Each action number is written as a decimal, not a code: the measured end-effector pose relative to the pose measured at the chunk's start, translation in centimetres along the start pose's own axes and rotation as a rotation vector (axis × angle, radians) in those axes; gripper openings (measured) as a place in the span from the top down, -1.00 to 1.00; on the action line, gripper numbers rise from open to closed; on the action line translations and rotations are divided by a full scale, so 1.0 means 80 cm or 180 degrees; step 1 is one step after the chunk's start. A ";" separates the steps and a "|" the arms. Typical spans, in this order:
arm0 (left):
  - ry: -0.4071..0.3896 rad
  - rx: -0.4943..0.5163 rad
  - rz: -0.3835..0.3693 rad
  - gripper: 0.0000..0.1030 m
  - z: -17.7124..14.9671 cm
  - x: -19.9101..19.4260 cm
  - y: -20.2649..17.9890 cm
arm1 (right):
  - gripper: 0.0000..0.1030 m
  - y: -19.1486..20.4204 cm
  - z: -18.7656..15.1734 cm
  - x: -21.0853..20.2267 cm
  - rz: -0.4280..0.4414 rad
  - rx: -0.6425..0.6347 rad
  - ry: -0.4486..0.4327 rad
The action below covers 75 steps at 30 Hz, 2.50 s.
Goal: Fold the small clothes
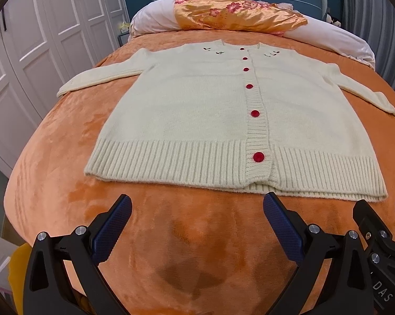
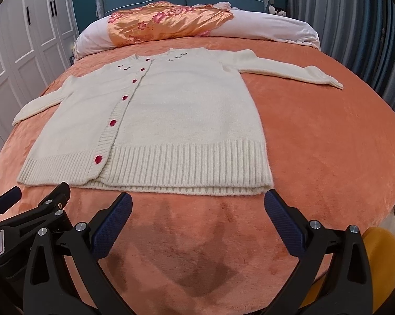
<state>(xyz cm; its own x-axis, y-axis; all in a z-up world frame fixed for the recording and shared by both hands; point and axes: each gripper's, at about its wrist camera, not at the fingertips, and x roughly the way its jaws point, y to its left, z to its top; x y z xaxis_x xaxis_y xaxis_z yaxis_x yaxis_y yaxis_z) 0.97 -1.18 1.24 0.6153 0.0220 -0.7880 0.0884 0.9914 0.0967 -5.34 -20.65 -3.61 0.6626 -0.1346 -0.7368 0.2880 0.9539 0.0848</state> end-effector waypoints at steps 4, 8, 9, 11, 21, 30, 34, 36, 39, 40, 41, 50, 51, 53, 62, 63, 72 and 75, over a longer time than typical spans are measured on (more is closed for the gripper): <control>0.0024 0.0006 0.0001 -0.90 0.001 -0.001 -0.002 | -0.91 -0.003 0.001 0.000 -0.0004 0.0017 0.0009; 0.0014 0.0010 0.0006 -0.90 0.002 -0.003 -0.002 | -0.91 -0.004 0.001 -0.001 -0.0005 0.0000 -0.0008; 0.0007 0.0016 0.0012 -0.90 0.003 -0.004 -0.002 | -0.91 -0.003 0.002 -0.002 -0.0009 -0.0007 -0.0013; 0.0004 0.0021 0.0012 -0.90 0.003 -0.004 -0.003 | -0.91 -0.002 0.003 -0.003 -0.0015 -0.0021 -0.0020; -0.0003 0.0008 0.0013 -0.90 0.005 -0.005 -0.001 | -0.91 -0.002 0.005 -0.007 -0.0005 -0.0031 -0.0016; -0.0023 -0.0035 -0.0001 -0.90 0.006 -0.008 0.004 | -0.91 0.004 0.005 -0.009 -0.0007 -0.0044 -0.0031; -0.0035 -0.0042 -0.0002 -0.90 0.005 -0.009 0.005 | -0.91 0.004 0.005 -0.009 -0.0002 -0.0043 -0.0032; -0.0042 -0.0039 0.0002 -0.90 0.005 -0.010 0.005 | -0.91 0.004 0.005 -0.009 -0.0002 -0.0046 -0.0031; -0.0044 -0.0043 0.0001 -0.90 0.005 -0.011 0.006 | -0.91 0.004 0.005 -0.009 -0.0002 -0.0042 -0.0033; -0.0043 -0.0041 0.0003 -0.90 0.005 -0.010 0.006 | -0.91 0.004 0.004 -0.009 -0.0002 -0.0044 -0.0032; -0.0043 -0.0039 0.0004 -0.90 0.005 -0.011 0.006 | -0.91 0.004 0.004 -0.009 -0.0004 -0.0045 -0.0031; -0.0042 -0.0040 0.0004 -0.90 0.005 -0.010 0.006 | -0.91 0.004 0.004 -0.008 0.0000 -0.0045 -0.0032; -0.0043 -0.0040 0.0005 -0.90 0.005 -0.010 0.006 | -0.91 0.004 0.004 -0.009 0.0000 -0.0044 -0.0031; -0.0042 -0.0040 0.0006 -0.90 0.005 -0.010 0.007 | -0.91 0.004 0.004 -0.008 0.0005 -0.0049 -0.0032; 0.0017 -0.0098 0.0060 -0.90 0.006 -0.009 0.008 | -0.91 0.006 0.001 -0.007 0.0021 -0.0045 -0.0003; 0.0027 -0.0097 0.0079 -0.90 0.006 -0.008 0.007 | -0.91 0.007 0.001 -0.006 0.0025 -0.0043 0.0000; 0.0022 0.0016 0.0161 -0.90 0.014 -0.004 -0.005 | -0.91 0.002 0.010 0.001 0.0110 -0.0104 -0.0030; 0.0039 0.0041 0.0189 -0.90 0.021 -0.001 -0.010 | -0.91 -0.016 0.026 0.006 0.0071 -0.0101 -0.0117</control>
<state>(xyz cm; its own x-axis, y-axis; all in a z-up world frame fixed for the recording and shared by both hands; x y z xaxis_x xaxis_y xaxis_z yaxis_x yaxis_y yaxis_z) 2.14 -2.18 2.27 0.6102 0.0825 -0.7879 0.0621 0.9865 0.1514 -3.95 -22.51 -2.71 0.6937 -0.1224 -0.7098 0.2513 0.9647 0.0792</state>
